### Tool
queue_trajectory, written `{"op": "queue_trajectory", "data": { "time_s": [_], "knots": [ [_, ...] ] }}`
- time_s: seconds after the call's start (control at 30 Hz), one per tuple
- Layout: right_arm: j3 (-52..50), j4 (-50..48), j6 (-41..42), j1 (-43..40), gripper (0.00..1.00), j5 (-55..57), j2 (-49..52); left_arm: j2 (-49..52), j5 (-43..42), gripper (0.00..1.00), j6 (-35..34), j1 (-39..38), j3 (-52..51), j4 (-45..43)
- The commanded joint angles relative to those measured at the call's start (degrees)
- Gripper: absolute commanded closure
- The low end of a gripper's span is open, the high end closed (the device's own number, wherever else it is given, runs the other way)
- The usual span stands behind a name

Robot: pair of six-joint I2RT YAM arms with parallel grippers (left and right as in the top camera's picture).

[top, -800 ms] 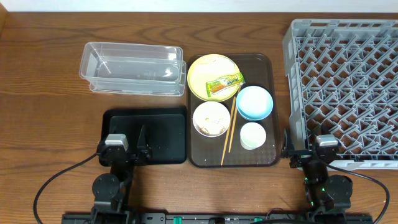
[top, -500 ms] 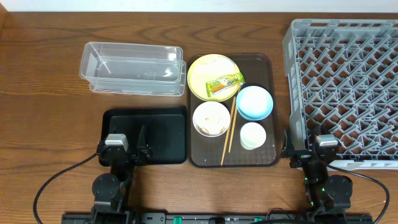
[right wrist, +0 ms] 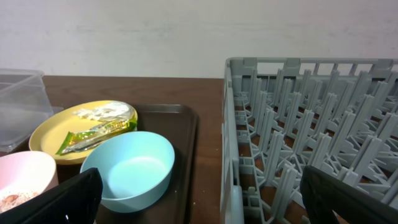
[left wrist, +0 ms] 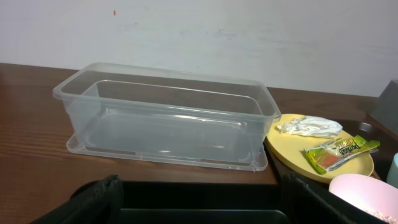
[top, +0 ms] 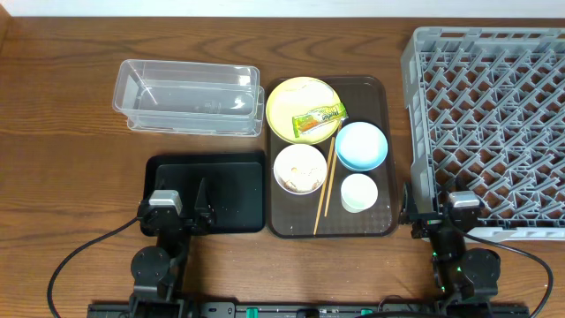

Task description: Sort waste into correct bins and load items into the dishwasher rack

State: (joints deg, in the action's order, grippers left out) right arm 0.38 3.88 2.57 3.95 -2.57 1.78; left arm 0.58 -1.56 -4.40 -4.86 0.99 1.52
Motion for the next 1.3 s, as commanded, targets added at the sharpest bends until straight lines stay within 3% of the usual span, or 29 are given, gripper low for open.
{"op": "queue_trajectory", "data": {
  "time_s": [0.0, 1.27],
  "knots": [
    [0.0, 0.2, 0.8, 0.4, 0.01, 0.2, 0.0, -0.3, 0.6, 0.16, 0.7, 0.3, -0.8, 2.5],
    [0.0, 0.2, 2.3, 0.4, 0.01, 0.6, 0.0, -0.3, 0.7, 0.16, -0.3, 0.3, -0.7, 1.7]
  ]
}}
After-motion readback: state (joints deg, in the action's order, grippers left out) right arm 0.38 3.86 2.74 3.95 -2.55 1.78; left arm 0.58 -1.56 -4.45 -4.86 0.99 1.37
